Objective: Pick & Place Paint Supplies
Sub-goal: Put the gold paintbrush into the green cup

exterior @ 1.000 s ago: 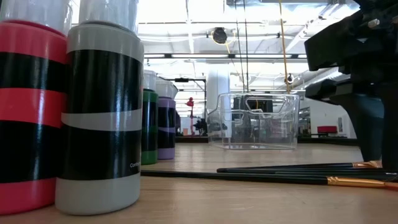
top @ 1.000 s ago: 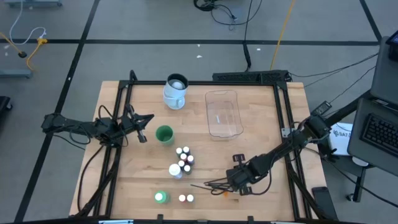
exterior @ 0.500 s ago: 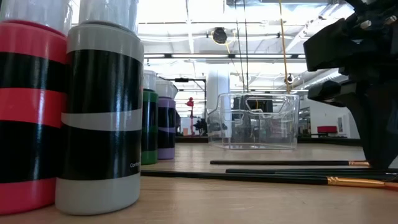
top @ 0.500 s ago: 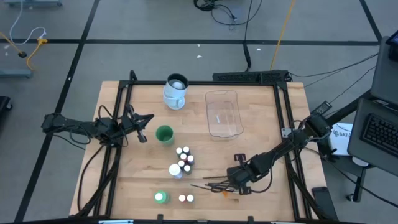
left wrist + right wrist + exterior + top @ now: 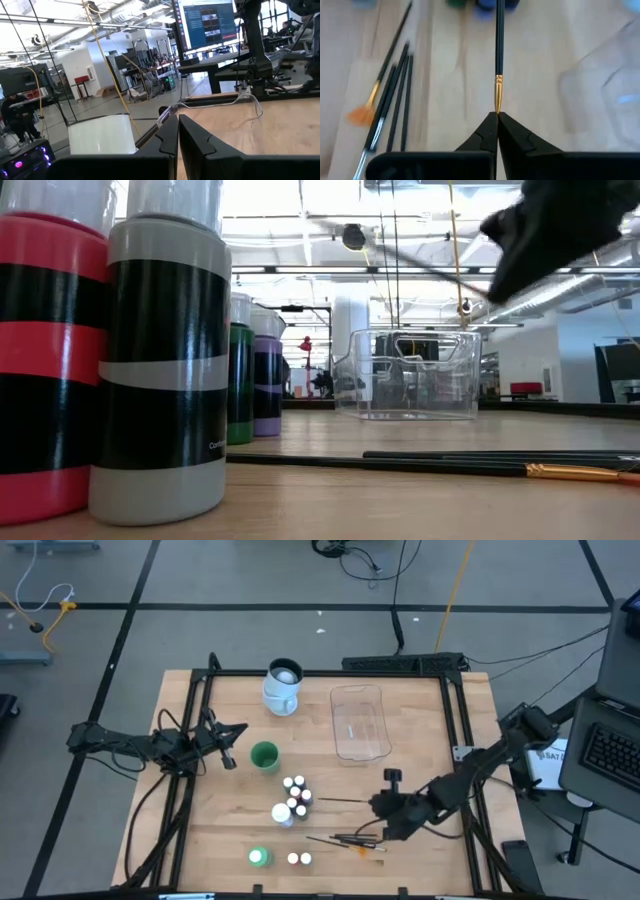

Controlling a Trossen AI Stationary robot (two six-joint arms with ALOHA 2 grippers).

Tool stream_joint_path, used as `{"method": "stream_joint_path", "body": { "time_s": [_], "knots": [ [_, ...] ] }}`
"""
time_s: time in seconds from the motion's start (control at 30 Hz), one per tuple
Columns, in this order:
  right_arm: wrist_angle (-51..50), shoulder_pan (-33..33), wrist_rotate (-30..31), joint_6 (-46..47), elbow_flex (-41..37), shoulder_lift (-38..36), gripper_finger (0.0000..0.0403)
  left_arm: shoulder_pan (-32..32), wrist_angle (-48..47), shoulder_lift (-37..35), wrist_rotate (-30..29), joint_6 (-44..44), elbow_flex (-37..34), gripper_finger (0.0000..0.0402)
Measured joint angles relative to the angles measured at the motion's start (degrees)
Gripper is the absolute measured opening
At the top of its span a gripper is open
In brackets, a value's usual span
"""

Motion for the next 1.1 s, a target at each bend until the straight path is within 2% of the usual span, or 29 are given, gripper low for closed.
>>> {"method": "stream_joint_path", "body": {
  "time_s": [0.13,0.23,0.37,0.5,0.6,0.73,0.87,1.1],
  "knots": [
    [6.47,0.45,5.48,-6.16,0.07,-2.85,0.0000,0.00,0.41,0.02,0.02,-0.02,0.00,0.0019],
    [15.20,-1.31,5.26,-15.08,0.07,-3.82,0.0000,0.00,2.19,0.01,0.10,-0.10,0.00,0.0019],
    [24.98,-6.75,-2.77,-26.64,0.12,-4.18,0.0000,0.00,3.78,0.00,0.13,-0.81,0.00,0.0019],
    [29.83,-13.80,-6.43,-33.51,0.11,-4.14,0.0000,0.00,3.55,0.02,0.20,-0.96,0.00,0.0019],
    [32.92,-20.57,-15.09,-37.32,0.11,-4.12,0.0000,0.00,3.59,0.02,1.55,-0.27,0.00,0.0019],
    [36.85,-29.95,-27.24,-39.99,0.11,-3.92,0.0000,0.00,4.78,0.02,7.05,-0.90,0.00,0.0019],
    [46.00,-35.96,-39.18,-40.27,0.17,0.04,0.0000,-0.04,5.32,0.02,9.28,-3.66,0.00,0.0019],
    [54.90,-38.94,-43.87,-41.26,0.11,8.45,0.0000,-0.02,4.83,0.02,9.27,-7.22,0.00,0.0019]
  ]
}}
